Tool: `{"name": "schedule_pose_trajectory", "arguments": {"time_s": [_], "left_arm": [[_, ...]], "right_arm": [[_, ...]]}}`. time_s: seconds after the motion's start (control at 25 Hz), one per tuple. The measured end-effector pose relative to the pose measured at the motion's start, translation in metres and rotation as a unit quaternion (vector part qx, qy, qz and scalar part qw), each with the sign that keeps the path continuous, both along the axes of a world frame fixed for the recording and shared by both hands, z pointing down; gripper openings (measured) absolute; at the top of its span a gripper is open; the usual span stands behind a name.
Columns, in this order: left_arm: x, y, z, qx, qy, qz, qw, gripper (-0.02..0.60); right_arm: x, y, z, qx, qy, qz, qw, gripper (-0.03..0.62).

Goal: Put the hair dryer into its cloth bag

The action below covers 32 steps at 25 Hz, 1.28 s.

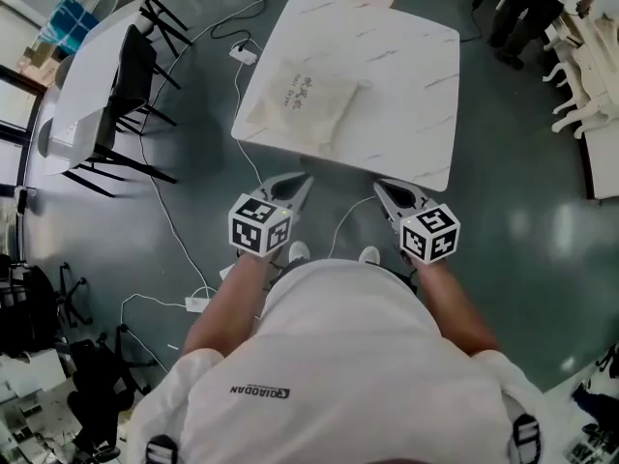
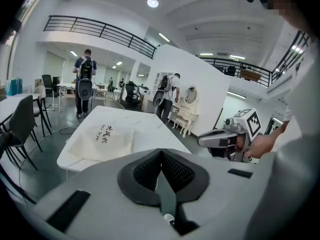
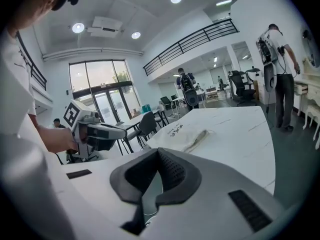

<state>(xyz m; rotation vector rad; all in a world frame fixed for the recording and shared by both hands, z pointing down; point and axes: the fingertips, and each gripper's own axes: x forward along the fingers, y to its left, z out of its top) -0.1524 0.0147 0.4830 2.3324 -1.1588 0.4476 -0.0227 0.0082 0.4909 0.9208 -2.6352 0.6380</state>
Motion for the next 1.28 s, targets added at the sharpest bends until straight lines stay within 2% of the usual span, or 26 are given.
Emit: {"name": "schedule_pose_trajectory", "arguments": {"time_s": [0.2,0.56,1.0,1.28], "left_arm": [[-0.023,-0.005,0.001,0.002,-0.001,0.013,0.9999,0.028],[-0.03,-0.006,0.001,0.01,-0.007,0.043,0.999,0.028],[-0.02,-0.002,0.005,0.007,-0.001,0.064,0.9979,0.028],[-0.013,0.0,0.005,0.007,-0.012,0.07,0.9975,0.028]], "right_arm": [[-0.022,0.002,-0.004,0.006,0.008,0.013,1.0,0.021],[-0.035,0.008,-0.006,0.0,0.014,0.034,0.999,0.021],[-0.031,0.015,0.002,-0.007,0.014,0.051,0.999,0.021],[-0.025,0.016,0.005,-0.013,0.016,0.051,0.999,0.021]]}}
